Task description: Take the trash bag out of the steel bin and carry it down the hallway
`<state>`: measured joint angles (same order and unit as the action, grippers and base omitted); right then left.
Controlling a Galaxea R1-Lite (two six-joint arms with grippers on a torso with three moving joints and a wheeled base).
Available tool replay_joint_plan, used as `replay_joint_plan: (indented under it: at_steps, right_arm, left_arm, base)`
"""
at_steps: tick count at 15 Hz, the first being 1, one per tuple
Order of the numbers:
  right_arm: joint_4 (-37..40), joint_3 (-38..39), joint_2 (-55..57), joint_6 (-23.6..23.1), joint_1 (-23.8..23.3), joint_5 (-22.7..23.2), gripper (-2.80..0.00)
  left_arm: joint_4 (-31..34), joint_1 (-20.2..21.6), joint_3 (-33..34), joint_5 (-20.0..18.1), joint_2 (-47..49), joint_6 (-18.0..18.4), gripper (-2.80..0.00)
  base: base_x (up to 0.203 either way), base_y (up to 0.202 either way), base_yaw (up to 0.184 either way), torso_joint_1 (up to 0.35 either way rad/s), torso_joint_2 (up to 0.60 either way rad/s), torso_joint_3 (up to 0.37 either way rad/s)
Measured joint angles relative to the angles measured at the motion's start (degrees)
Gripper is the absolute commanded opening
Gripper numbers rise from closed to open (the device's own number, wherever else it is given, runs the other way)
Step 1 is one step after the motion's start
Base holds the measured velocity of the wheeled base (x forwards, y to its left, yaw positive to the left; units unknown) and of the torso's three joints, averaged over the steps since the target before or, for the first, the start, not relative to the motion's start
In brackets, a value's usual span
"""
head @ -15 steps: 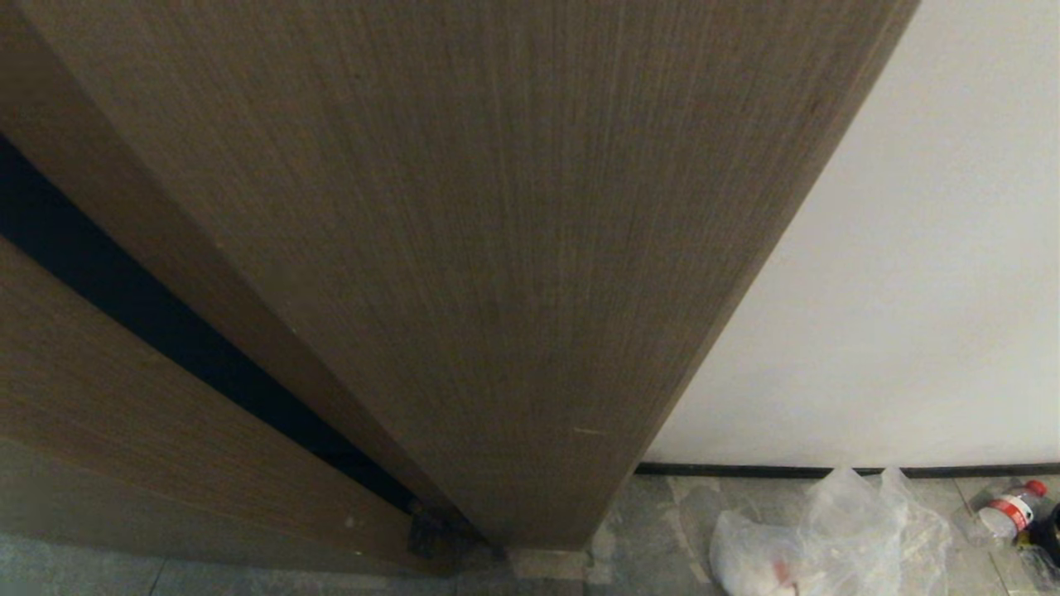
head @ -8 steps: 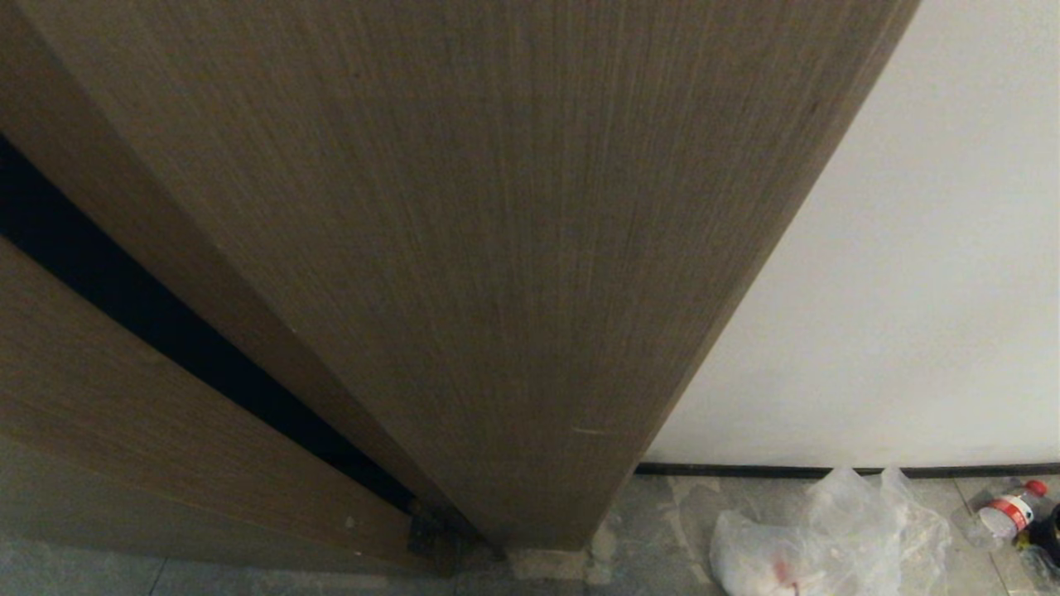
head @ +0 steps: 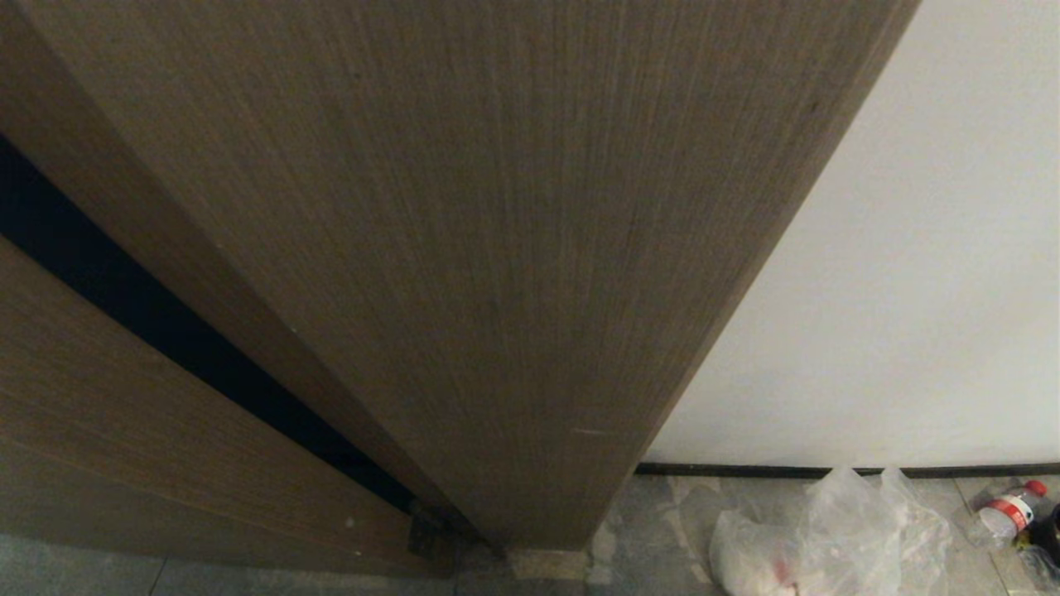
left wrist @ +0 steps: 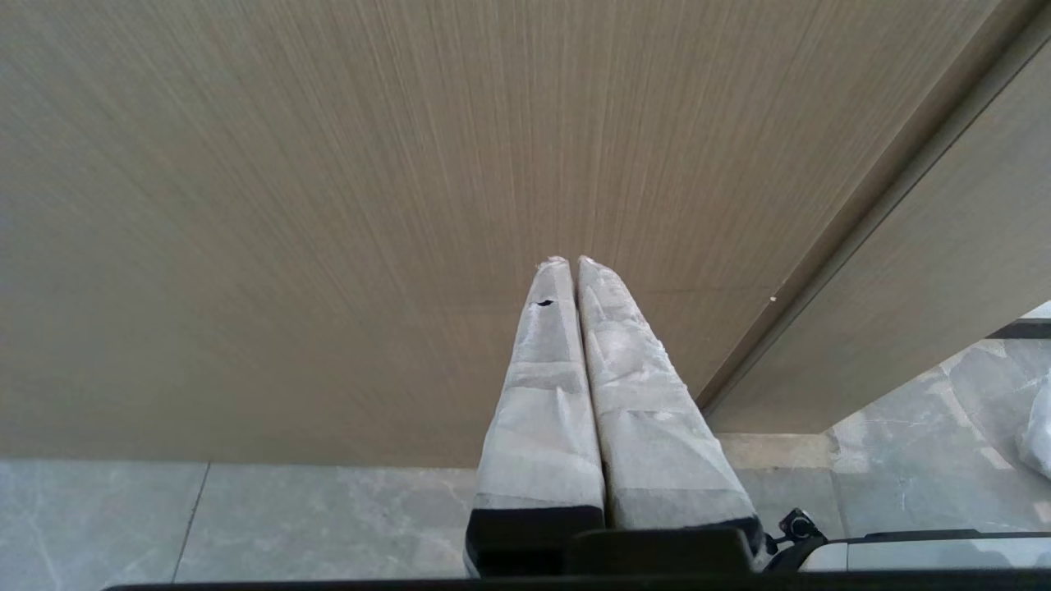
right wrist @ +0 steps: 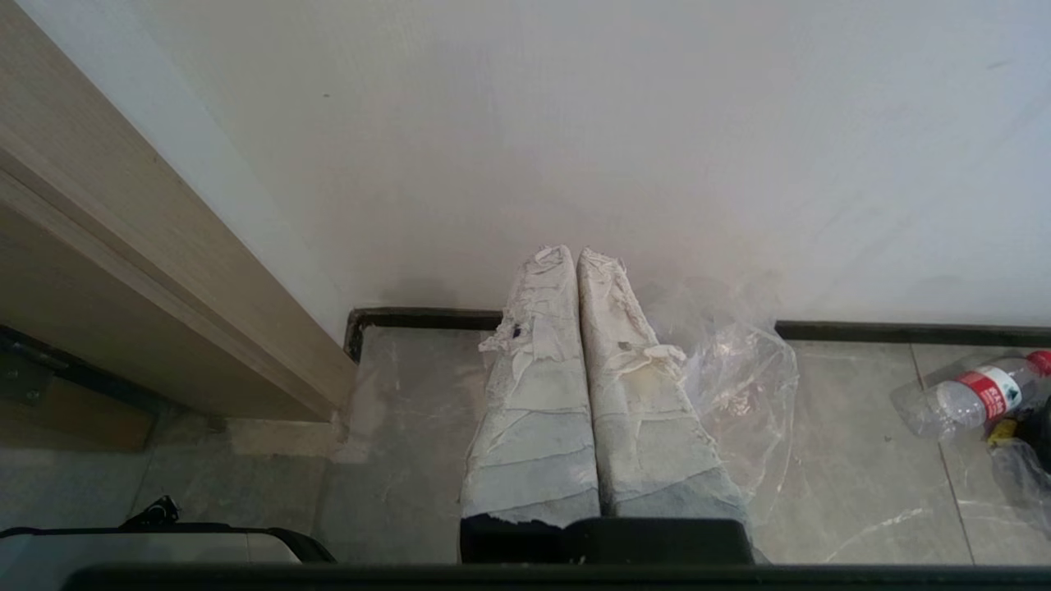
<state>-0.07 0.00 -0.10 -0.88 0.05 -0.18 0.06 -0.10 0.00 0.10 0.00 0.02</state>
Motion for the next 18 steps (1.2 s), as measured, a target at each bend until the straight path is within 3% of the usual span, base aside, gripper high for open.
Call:
replay_joint_plan:
  at_steps: [14,18]
  right_arm:
    - [0.02,0.00,0.02,0.04,0.02,0.02,-2.80]
    - [0.00,0.00,0.02,0.04,-0.05,0.02,-2.80]
  left_arm:
    - [0.05,0.00,0.00,-0.01,0.00,-0.12,-2.80]
    - [0.02,-0.01,0.00,-0.02,0.00,-0.10,-2.80]
  base:
    - [0.000,0.000,0.000,0.000,0.00,0.000]
    - [0.003,0.153,-0.003,0.000,0.00,0.004]
